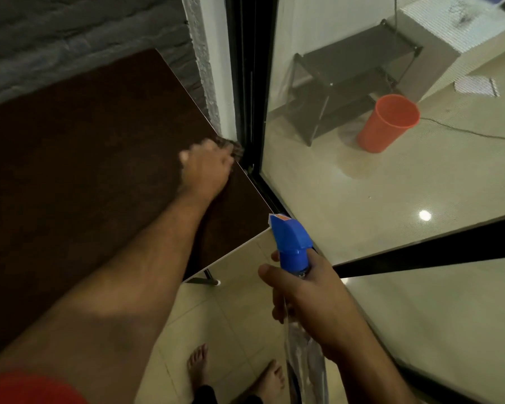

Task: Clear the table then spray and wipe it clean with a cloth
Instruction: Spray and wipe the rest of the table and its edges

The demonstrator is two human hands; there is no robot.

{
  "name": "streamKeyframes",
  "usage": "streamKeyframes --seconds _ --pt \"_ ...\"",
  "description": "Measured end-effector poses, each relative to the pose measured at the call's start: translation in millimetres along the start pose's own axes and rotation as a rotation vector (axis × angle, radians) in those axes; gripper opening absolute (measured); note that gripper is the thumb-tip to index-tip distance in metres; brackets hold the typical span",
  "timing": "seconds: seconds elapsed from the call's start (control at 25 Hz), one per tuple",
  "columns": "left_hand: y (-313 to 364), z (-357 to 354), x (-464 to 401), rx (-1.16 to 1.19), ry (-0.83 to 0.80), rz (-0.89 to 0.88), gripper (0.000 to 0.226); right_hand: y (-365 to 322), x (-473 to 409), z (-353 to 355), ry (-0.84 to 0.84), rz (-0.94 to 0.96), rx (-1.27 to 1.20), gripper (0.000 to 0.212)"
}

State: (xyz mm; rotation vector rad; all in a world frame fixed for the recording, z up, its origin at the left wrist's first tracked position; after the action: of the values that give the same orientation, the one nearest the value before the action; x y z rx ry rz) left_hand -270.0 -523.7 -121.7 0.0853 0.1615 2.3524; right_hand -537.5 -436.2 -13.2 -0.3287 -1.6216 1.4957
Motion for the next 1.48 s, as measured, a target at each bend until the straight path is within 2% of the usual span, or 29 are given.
streamKeyframes --seconds 0.08,0.16,0.24,0.32,0.36,0.44,0.56,0.6,0.64,0.68,0.8,0.84,0.92,1.12,1.24,1.4,1.48 --pt "25.5 -4.0 58.7 0.032 -0.051 -0.257 0.041 -3.2 -0.1 -4.0 -0.002 0.003 -0.010 0.027" --pt "14.2 -0.2 108.0 0.119 -0.133 -0.441 0.038 -6.5 1.1 -7.1 -0.010 -0.003 -0.012 0.027" --pt "-18.4 -0.5 136.5 0.163 -0.148 -0.578 0.028 -5.7 3.0 -9.9 -0.021 -0.010 0.005 0.028" --pt "-47.4 0.3 135.2 0.125 -0.134 -0.697 0.035 -2.3 4.5 -14.3 -0.038 -0.028 0.022 0.031" --pt "-57.4 3.2 119.2 0.103 -0.110 -0.686 0.038 -0.1 4.5 -17.1 -0.046 -0.039 0.033 0.033" --pt "-74.4 9.8 68.1 0.006 -0.068 -0.487 0.040 2.5 4.3 -25.3 -0.060 -0.052 0.045 0.035" --pt "-91.6 15.9 1.1 0.042 -0.002 0.014 0.038 2.5 3.8 -40.8 -0.063 -0.051 0.050 0.038" --pt "-79.5 16.4 -3.7 0.050 -0.004 0.122 0.037 2.1 2.7 -45.9 -0.049 -0.043 0.058 0.038" --pt "-59.3 14.3 -0.6 0.031 -0.020 0.144 0.037 0.7 1.6 -50.5 -0.030 -0.036 0.064 0.037" --pt "-38.3 8.6 11.6 -0.015 -0.031 0.077 0.038 -2.2 2.2 -58.8 -0.015 -0.038 0.067 0.035" --pt "9.2 -1.9 64.4 -0.068 -0.137 -0.333 0.042 -19.2 4.3 -86.1 0.030 -0.006 0.044 0.027" --pt "5.9 2.3 74.3 -0.060 -0.168 -0.407 0.042 -24.0 5.5 -92.9 0.024 0.011 0.047 0.025" --pt "-31.1 10.6 90.4 -0.079 -0.200 -0.449 0.041 -40.2 9.2 -109.4 -0.003 0.054 0.057 0.022" --pt "-180.3 47.2 114.5 -0.021 -0.345 -0.247 0.045 -102.7 17.0 -156.8 -0.126 0.236 0.020 0.023" --pt "-259.8 56.9 140.8 0.024 -0.383 0.027 0.051 -123.6 15.1 -187.3 -0.179 0.380 0.031 0.026" --pt "-325.0 67.7 210.2 0.108 -0.418 0.342 0.063 -128.6 22.1 -215.9 -0.247 0.548 0.106 0.026" --pt "-340.8 70.3 247.3 0.165 -0.429 0.477 0.062 -128.5 31.9 -224.1 -0.294 0.581 0.130 0.026"
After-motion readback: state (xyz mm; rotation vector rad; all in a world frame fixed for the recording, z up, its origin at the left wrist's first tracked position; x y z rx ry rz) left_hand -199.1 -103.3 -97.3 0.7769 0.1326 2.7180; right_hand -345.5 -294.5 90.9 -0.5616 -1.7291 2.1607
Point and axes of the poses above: each hand's wrist, its own x-axis away from the middle knuckle, its own z-axis out of the back of the hand, y = z × x, the point moved 3 cm from there along -x, towards the middle knuckle, and after that the axes turned 14 degrees about z, right-handed, at the moved point
